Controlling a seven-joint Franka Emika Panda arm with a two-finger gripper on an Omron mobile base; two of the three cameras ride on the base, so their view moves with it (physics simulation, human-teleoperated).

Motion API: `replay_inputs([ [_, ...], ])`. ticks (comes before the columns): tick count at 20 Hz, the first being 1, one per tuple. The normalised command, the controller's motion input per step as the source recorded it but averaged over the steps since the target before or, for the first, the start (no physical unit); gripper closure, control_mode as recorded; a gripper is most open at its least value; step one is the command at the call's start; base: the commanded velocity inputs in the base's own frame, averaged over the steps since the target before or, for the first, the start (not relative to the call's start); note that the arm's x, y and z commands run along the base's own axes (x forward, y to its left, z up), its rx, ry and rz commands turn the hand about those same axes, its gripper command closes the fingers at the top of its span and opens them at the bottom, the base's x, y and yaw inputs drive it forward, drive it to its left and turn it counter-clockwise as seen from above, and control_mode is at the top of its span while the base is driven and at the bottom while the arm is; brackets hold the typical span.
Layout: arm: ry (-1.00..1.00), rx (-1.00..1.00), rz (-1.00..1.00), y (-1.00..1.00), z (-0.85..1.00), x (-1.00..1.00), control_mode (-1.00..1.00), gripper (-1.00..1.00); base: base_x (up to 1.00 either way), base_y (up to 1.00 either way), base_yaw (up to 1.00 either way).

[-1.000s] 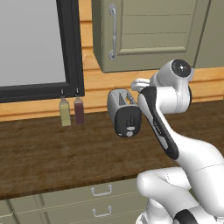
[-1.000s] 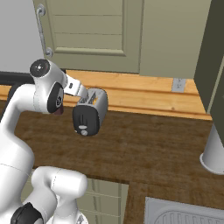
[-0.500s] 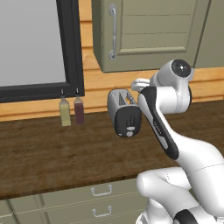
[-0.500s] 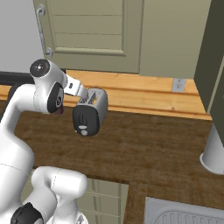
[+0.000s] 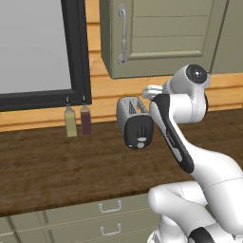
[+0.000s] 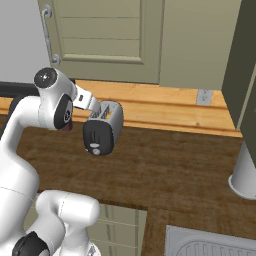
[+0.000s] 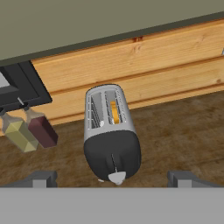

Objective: Start the toaster. Once the lever pops up, take the bread to the plate on the dining counter.

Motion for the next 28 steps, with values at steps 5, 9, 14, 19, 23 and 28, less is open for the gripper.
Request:
replay_inputs([
  [5, 0.0, 0.0, 0.0, 0.0, 0.0, 0.0, -1.0, -1.0, 0.0, 0.0, 0.0],
  [9, 0.0, 0.0, 0.0, 0.0, 0.0, 0.0, -1.0, -1.0, 0.0, 0.0, 0.0],
  [14, 0.0, 0.0, 0.0, 0.0, 0.0, 0.0, -1.0, -1.0, 0.0, 0.0, 0.0],
  [19, 0.0, 0.0, 0.0, 0.0, 0.0, 0.0, -1.0, -1.0, 0.0, 0.0, 0.0],
  [23, 0.0, 0.0, 0.0, 0.0, 0.0, 0.0, -1.0, -1.0, 0.0, 0.0, 0.0],
  [28, 0.0, 0.0, 0.0, 0.0, 0.0, 0.0, -1.0, -1.0, 0.0, 0.0, 0.0],
])
